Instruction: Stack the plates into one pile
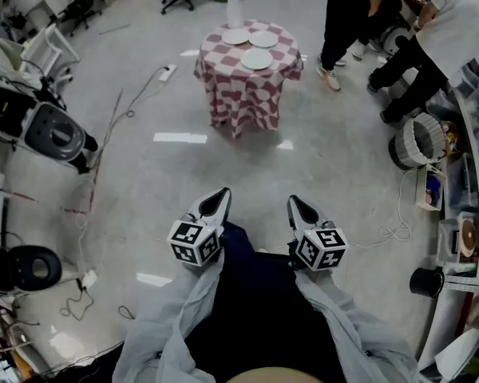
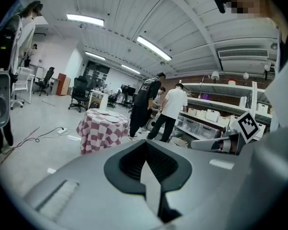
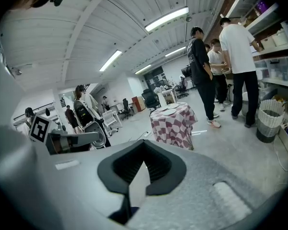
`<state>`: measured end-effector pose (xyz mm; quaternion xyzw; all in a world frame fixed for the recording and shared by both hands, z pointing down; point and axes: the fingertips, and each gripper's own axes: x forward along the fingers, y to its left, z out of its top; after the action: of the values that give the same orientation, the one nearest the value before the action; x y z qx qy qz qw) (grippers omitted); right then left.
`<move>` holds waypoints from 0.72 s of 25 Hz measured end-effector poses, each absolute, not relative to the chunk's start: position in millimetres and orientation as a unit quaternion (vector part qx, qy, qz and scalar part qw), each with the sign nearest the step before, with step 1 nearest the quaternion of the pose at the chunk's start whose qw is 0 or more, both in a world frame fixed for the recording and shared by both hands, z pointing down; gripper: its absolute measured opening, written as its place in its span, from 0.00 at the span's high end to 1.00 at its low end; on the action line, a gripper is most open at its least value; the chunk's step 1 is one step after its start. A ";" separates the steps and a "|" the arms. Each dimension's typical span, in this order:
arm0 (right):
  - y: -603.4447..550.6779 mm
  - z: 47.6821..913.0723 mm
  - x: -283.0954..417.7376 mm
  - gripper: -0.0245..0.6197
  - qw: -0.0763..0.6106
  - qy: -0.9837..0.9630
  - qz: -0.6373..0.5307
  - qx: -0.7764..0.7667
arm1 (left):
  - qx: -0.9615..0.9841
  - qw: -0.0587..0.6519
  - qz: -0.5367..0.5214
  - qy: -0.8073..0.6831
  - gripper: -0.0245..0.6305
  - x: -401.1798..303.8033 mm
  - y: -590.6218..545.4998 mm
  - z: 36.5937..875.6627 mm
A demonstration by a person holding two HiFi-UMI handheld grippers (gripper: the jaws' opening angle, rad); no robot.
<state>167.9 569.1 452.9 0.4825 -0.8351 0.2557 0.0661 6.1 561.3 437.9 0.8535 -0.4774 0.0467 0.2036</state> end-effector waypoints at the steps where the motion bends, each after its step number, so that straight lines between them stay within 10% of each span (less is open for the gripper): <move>1: 569.1 452.5 170.0 0.96 0.062 -0.834 0.256 0.485 | 0.853 0.204 0.047 -0.479 0.94 7.3 562.8 439.0; 5: 565.7 450.5 184.3 0.95 0.047 -0.827 0.251 0.501 | 0.849 0.208 0.040 -0.484 0.94 15.9 565.4 438.3; 9: 566.9 452.1 181.1 0.62 0.036 -0.832 0.261 0.488 | 0.847 0.218 0.046 -0.483 0.94 19.1 574.9 446.4; 18: 542.1 453.4 168.4 0.59 0.037 -0.839 0.245 0.485 | 0.849 0.220 0.045 -0.479 0.94 14.9 548.8 450.4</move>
<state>168.4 542.1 453.4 0.4853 -0.8385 0.2451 0.0372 14.9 548.8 450.4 0.8488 -0.4788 0.0452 0.2197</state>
